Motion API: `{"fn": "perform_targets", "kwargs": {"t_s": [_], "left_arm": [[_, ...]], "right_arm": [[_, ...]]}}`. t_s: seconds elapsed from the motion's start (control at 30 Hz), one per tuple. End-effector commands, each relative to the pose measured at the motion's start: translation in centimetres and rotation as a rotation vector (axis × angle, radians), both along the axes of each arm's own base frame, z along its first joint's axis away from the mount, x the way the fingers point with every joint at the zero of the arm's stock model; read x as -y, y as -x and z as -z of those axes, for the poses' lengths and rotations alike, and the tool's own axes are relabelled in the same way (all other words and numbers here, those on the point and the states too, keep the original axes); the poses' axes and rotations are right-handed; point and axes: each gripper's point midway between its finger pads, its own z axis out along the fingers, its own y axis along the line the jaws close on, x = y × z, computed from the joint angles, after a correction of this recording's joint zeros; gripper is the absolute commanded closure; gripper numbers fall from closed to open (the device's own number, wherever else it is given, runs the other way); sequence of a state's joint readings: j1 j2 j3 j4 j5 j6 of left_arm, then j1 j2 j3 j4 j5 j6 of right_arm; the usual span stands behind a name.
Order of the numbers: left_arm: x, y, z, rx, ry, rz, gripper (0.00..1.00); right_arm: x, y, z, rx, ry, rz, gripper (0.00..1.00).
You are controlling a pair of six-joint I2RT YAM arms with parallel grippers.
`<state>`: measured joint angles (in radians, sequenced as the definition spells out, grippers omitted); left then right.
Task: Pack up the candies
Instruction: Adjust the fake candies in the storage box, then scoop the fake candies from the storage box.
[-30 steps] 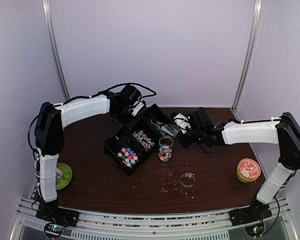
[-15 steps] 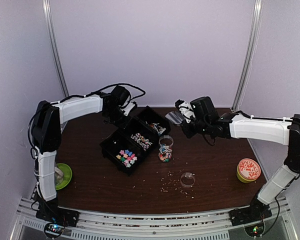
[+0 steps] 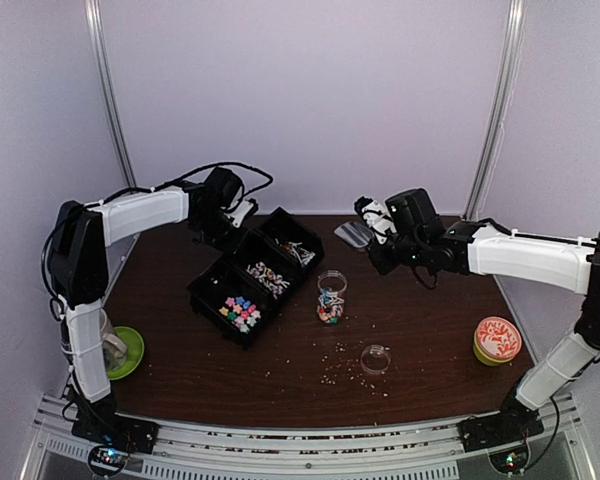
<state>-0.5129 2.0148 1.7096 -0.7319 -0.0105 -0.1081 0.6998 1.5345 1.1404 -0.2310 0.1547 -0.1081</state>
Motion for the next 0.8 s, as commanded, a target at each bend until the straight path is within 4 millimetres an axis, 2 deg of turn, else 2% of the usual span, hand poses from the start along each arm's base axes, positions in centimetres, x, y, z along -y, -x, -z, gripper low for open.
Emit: {"fn": "perform_targets", "kwargs": {"t_s": [0.0, 0.17, 0.3, 0.5, 0.77], "left_arm": [[-0.2, -0.3, -4.7, 0.083, 0.098, -0.024, 1.0], [-0.3, 0.5, -5.8, 0.087, 0.138, -0.02, 1.0], [0.0, 1.5, -7.2, 0.086, 0.217, -0.005, 1.0], [0.5, 4.0, -9.8, 0.096, 0.349, 0.038, 1.0], [0.5, 7.4, -11.5, 0.109, 0.477, 0.094, 1.0]], "right_arm": [[0.0, 0.1, -3.6, 0.047, -0.042, -0.019, 1.0], [-0.6, 1.2, -3.9, 0.014, -0.047, -0.081, 1.0], [-1.4, 2.5, -4.9, 0.004, -0.085, -0.147, 1.0], [-3.4, 5.8, -6.9, 0.022, -0.143, -0.298, 1.0], [-4.0, 8.7, -9.9, 0.106, -0.196, -0.399, 1.0]]}}
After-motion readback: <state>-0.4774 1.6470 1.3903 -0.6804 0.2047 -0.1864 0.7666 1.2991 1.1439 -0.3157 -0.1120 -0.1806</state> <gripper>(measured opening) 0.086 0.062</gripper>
